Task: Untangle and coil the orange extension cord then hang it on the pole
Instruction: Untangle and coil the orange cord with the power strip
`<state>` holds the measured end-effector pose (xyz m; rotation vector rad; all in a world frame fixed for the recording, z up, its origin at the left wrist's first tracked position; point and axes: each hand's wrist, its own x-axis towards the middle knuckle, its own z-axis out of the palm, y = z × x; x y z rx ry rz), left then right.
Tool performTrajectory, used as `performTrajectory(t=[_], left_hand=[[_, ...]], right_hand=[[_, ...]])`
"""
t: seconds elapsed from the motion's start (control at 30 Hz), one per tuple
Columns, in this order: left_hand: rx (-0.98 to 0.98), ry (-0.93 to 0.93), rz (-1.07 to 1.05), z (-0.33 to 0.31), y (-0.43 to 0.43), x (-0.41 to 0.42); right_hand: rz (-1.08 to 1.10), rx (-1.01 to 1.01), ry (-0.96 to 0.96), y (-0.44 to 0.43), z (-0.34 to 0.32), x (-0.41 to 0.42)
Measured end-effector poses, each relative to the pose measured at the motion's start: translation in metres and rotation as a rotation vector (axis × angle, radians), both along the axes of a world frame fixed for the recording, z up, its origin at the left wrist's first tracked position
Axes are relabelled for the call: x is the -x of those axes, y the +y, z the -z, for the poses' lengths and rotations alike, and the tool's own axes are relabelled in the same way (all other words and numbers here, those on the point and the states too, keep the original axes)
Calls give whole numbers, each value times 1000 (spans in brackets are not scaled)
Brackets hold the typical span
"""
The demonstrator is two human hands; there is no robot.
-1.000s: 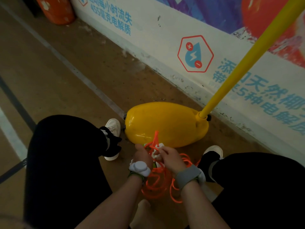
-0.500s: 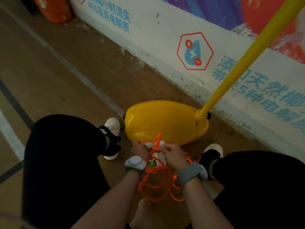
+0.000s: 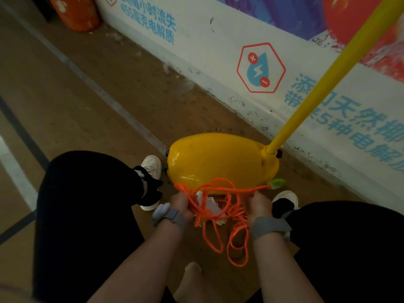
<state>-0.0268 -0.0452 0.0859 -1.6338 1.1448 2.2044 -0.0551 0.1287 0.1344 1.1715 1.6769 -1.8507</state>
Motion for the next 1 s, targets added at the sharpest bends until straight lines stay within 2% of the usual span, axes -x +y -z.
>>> performTrajectory(t=[0.13,0.23,0.3,0.43,0.53,0.73,0.93,1.0], left_hand=[[-80,129,11,-14,2,5],[-149,165,60,-18,5,2],[-195,193,62,-20,6,1],[-212,235,75,-19,10,2],[-256,257,93,-13,13,-1],[-300,282,134,-7,10,0],[-111,313,529,2,12,-9],[128,298,785,1,7,-11]], right_hand=[[-142,156,-87,-25,9,-16],[-57,409,-95,-32,5,-20],[7,472,-42,-33,5,-18],[4,471,66,-34,6,-13],[20,384,77,-28,13,-12],[154,497,101,-27,9,-10],[170,725,113,-20,7,-8],[129,727,133,-19,11,-9]])
